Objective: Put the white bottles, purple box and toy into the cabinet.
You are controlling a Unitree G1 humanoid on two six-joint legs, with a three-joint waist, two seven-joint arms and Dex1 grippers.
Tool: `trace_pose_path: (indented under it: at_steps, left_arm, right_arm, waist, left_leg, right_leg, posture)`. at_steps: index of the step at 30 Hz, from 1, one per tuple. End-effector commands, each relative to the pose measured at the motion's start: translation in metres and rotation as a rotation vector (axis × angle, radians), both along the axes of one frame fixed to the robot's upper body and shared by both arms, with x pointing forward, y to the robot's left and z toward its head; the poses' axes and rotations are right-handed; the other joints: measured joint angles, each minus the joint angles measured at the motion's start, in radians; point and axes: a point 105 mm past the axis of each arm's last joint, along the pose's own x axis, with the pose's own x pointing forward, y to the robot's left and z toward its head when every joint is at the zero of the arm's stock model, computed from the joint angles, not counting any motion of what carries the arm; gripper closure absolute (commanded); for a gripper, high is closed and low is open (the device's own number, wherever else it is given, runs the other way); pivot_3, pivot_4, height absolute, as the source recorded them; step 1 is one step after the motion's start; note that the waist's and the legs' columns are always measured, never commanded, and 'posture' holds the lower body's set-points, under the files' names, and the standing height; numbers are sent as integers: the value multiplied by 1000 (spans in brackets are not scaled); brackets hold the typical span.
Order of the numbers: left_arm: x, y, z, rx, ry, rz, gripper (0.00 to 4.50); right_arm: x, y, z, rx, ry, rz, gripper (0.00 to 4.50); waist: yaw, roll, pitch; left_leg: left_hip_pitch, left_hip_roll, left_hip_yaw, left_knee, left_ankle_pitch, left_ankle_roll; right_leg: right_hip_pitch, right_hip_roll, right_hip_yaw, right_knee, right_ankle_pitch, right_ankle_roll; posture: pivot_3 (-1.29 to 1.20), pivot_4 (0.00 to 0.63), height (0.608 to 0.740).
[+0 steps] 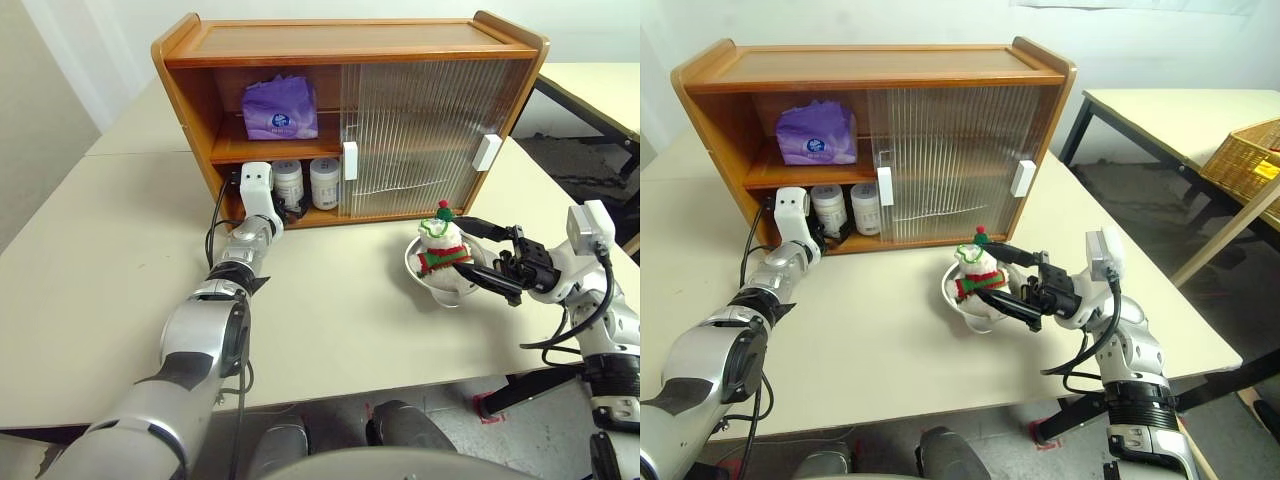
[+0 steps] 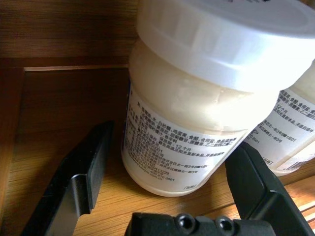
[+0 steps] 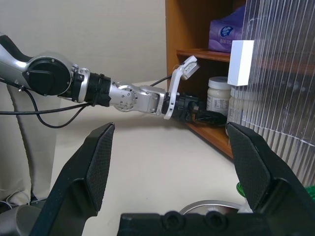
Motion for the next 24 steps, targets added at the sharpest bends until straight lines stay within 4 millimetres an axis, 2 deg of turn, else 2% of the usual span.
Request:
trace_pose_path:
  at_steps: [1,5,10,15,21,22,24]
  left_arm:
    - [-3,6,-3,-27,-8,15,11]
    - [-9,6,-6,-7,-31,-17,11]
    - [-23,21,-11,33,-76,-32,11]
    - [-36,28,-15,48,-74,-63,11]
    - [-59,15,-12,18,-94,-185,11]
    - [-61,14,-11,18,-96,-193,403]
    - [-69,13,-4,16,-131,-217,906]
  right_arm:
    - [-1,1,2,-11,-15,1,0]
    - [-2,1,2,-9,-14,-2,0]
    - [-3,0,0,-9,-9,-5,0]
    - [-2,4,-2,-4,1,8,0]
    - [-1,6,-3,-1,4,21,0]
    - [-1,6,-3,-1,4,21,0]
    - [-2,5,-3,-2,4,19,0]
  waist:
    - [0,0,0]
    - [-1,0,0]
    - [-4,1,0]
    - [-5,1,0]
    - [14,1,-1]
    - [18,1,-1]
    - [25,1,-1]
  left_leg:
    - [0,0,0,0,0,0]
    - [0,0,0,0,0,0]
    - [0,0,0,-1,0,0]
    - [1,0,0,-1,0,0]
    - [0,-1,0,0,-1,-1]
    - [0,-1,0,0,-1,-1]
    - [0,-1,0,0,-1,-1]
  right_leg:
    - [0,0,0,0,0,0]
    - [0,0,0,0,0,0]
    - [0,0,0,0,-1,0]
    - [0,0,0,0,-1,-1]
    - [0,0,0,0,-2,-2]
    - [0,0,0,0,-2,-2]
    - [0,0,0,0,-2,-4]
  posture:
    - [-171,0,740]
    - [-176,0,740]
    - [-167,0,740]
    - [-148,0,740]
    - [-143,0,740]
    - [-143,0,740]
    - [-146,0,740]
